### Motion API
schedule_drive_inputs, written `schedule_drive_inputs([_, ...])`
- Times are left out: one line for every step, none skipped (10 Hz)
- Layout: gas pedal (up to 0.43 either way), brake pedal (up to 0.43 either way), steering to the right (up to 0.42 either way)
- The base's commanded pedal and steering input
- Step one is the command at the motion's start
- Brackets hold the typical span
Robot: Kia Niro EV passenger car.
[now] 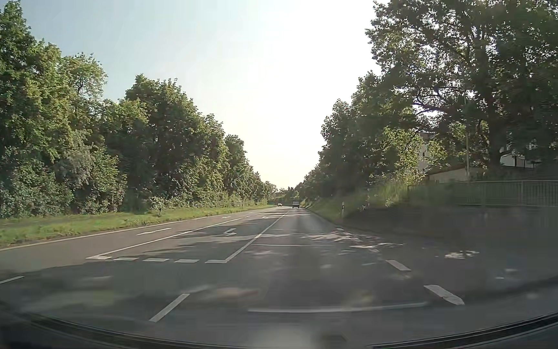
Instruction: Follow the waypoints while adhering to traffic rules and regulations
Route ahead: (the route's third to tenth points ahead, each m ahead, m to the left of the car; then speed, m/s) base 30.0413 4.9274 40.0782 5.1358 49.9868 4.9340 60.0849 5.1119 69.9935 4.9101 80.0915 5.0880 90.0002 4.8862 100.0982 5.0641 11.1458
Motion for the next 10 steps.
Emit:
schedule_drive_inputs([0.13, 0.03, 0.0])
schedule_drive_inputs([0.13, 0.024, -0.001])
schedule_drive_inputs([0.13, 0.03, -0.002])
schedule_drive_inputs([0.13, 0.03, -0.001])
schedule_drive_inputs([0.13, 0.03, 0.0])
schedule_drive_inputs([0.13, 0.03, 0.001])
schedule_drive_inputs([0.13, 0.03, 0.001])
schedule_drive_inputs([0.13, 0.03, 0.001])
schedule_drive_inputs([0.13, 0.03, 0.002])
schedule_drive_inputs([0.13, 0.03, 0.003])
